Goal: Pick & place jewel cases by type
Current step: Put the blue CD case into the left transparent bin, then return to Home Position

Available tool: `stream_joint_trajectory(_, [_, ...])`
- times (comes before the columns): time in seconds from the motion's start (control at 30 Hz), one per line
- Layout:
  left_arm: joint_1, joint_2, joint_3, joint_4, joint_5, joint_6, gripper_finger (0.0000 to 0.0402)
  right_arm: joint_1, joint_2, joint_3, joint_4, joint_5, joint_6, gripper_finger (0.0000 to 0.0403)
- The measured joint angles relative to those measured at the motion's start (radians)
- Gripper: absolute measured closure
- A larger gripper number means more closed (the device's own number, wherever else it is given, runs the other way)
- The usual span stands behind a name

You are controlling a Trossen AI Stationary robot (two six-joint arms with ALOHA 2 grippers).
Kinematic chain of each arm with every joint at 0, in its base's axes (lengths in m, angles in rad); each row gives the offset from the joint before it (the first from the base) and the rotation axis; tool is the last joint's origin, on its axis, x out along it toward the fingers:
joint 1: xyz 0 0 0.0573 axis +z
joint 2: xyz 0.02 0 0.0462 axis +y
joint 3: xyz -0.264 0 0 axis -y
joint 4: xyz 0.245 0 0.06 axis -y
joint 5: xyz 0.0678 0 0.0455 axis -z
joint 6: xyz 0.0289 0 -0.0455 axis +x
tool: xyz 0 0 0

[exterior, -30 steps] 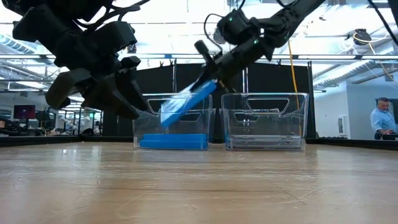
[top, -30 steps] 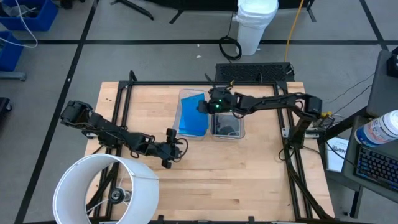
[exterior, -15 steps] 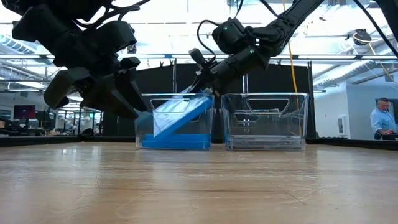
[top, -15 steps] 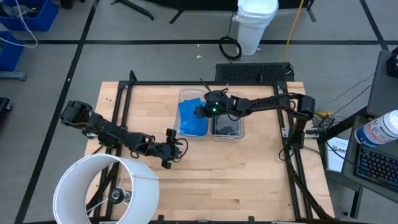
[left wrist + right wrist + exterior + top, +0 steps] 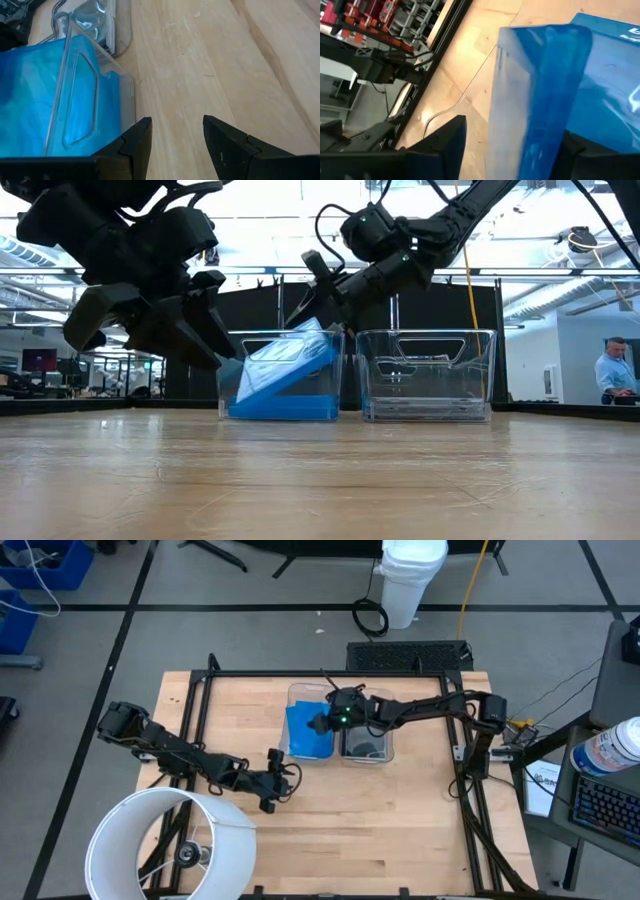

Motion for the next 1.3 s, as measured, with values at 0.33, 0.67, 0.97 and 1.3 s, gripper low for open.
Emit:
stream_joint_trajectory(0.33, [0.001,0.0,0.0,-0.002,0.005,-0.016,0.022,-0.006,-0.022,0.0,-0.013,0.007,-0.075,0.0181])
stream_joint_trajectory(0.67, [0.001,0.0,0.001,0.0,0.025,-0.018,0.022,-0.011,-0.094,0.0,-0.074,0.064,-0.154,0.0181])
stream_joint_trajectory(0.97, [0.001,0.0,0.001,0.003,0.026,-0.022,0.022,-0.039,-0.21,0.0,-0.133,0.135,-0.262,0.0181])
stream_joint_trajectory(1.3, [0.001,0.0,0.001,0.015,0.026,-0.042,0.022,-0.034,-0.368,0.0,-0.261,0.166,-0.519,0.0186])
